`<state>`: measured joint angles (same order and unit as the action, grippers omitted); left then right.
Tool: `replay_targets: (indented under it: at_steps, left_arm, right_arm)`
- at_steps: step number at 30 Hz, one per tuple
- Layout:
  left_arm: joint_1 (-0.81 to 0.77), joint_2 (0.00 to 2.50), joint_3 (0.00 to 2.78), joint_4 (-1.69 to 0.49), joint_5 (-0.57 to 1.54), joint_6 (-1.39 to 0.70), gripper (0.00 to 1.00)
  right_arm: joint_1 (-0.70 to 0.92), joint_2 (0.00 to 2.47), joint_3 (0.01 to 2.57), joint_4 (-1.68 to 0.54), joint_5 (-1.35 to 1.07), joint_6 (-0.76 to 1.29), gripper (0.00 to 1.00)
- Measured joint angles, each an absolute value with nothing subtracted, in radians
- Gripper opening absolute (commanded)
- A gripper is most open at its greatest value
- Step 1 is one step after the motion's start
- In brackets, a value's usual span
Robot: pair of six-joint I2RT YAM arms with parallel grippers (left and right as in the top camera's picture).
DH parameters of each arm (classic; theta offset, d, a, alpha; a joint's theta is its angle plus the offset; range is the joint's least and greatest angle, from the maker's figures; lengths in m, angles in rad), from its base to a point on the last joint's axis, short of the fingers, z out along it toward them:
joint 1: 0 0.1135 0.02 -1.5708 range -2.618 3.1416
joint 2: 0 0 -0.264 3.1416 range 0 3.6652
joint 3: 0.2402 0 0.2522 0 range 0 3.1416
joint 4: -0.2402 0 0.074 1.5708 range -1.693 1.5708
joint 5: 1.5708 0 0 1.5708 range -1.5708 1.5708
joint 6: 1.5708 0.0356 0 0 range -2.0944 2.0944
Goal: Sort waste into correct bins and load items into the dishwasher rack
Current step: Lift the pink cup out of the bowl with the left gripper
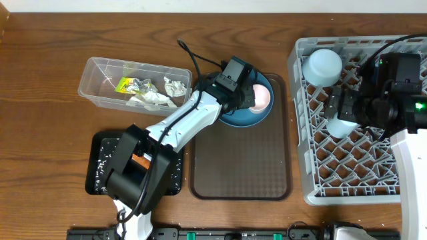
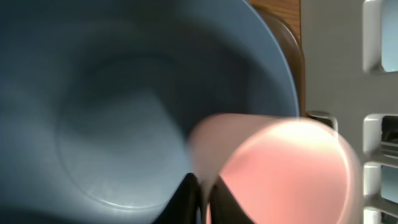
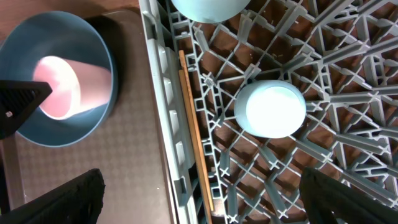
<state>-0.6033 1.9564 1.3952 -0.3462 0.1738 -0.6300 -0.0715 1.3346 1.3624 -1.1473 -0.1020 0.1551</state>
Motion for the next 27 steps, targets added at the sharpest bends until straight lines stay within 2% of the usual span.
replay_targets:
  at_steps: [11, 16, 22, 27]
  left_arm:
    - [-0.569, 1.949, 1.395, -0.358, 0.176, -0.629, 0.06]
    - [-0.537, 1.856, 1.386, -0.394, 0.204, -0.629, 0.06]
    - [-0.515, 1.625, 1.385, -0.527, 0.411, -0.601, 0.06]
    - [-0.516, 1.484, 1.386, -0.731, 0.640, -0.452, 0.06]
  right_arm:
    - [-0.072, 1.335, 1.362, -1.147, -0.102, 0.155, 0.99]
    - [-0.072, 1.335, 1.362, -1.147, -0.102, 0.155, 0.99]
    - [-0.072, 1.335, 1.362, -1.147, -0.102, 0.155, 0.99]
    - [-0.072, 1.335, 1.362, -1.147, -0.102, 0.155, 0.99]
